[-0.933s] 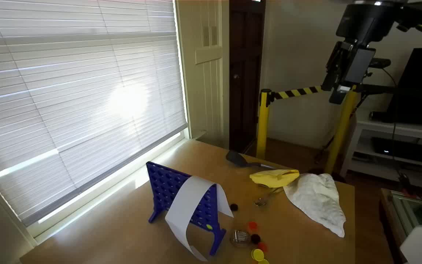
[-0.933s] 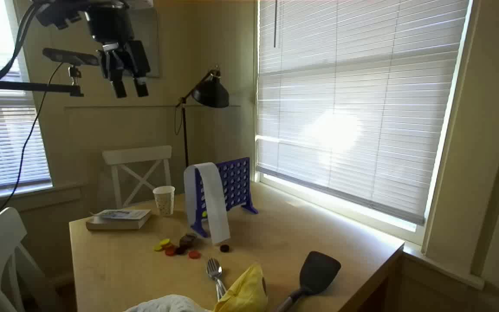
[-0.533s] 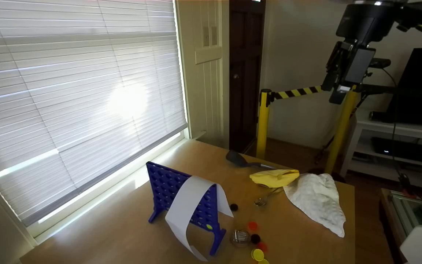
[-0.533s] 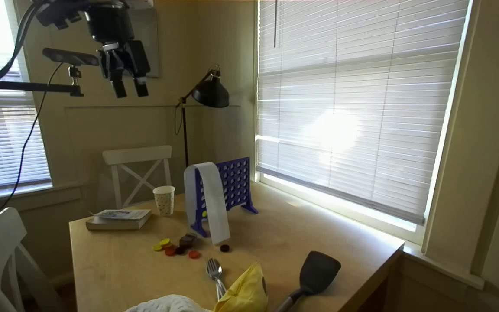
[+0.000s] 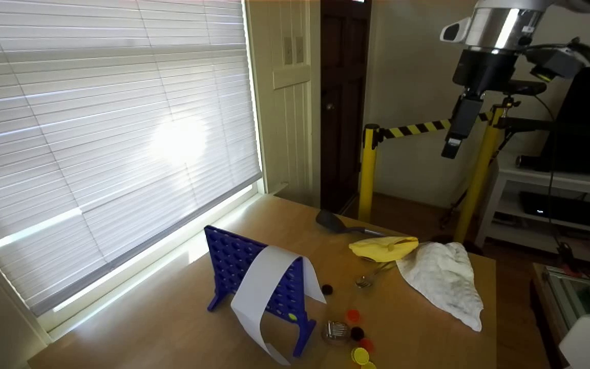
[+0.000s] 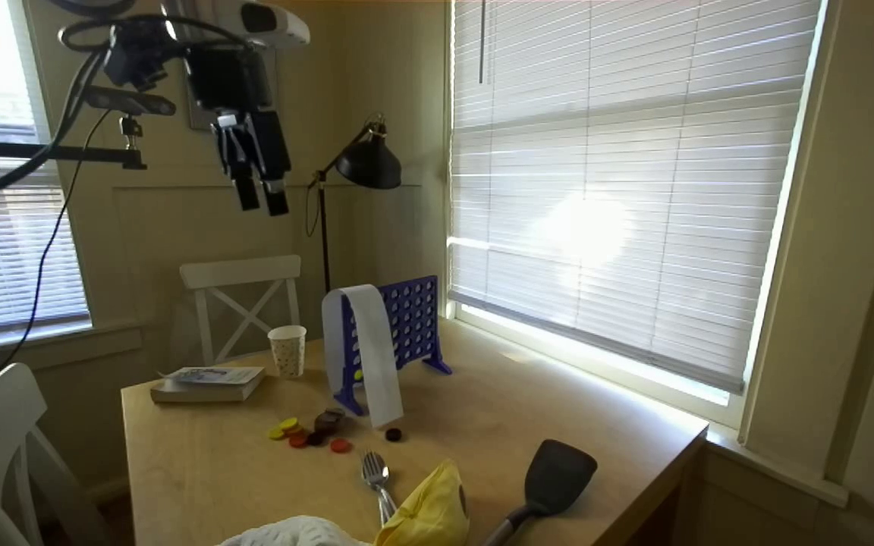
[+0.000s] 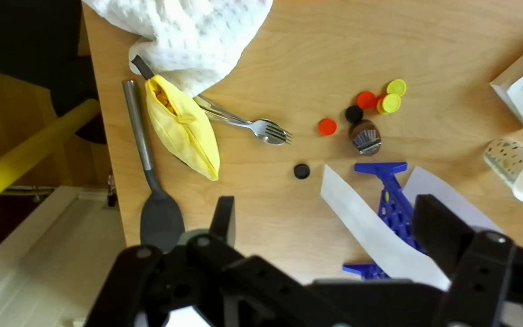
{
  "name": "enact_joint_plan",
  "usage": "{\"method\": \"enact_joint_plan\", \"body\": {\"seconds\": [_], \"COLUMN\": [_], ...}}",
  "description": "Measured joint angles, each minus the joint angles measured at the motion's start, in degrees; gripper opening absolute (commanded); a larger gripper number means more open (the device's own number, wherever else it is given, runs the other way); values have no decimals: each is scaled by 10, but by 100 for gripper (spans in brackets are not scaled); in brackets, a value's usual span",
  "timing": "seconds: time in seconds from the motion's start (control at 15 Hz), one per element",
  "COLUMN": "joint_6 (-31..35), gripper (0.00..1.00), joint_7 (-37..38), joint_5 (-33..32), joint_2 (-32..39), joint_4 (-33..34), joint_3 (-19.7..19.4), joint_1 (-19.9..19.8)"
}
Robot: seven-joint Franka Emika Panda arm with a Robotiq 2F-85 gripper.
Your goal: Move the white cloth to the left
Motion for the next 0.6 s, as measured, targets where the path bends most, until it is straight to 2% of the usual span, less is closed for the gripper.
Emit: {"method": "enact_joint_plan", "body": {"seconds": [0.6], "joint_6": [135], "gripper": [100], "joint_7": [37], "joint_5": [15], "joint_2": [38], "joint_4": [-146], "joint_3": [-115], "joint_1": [-118]}}
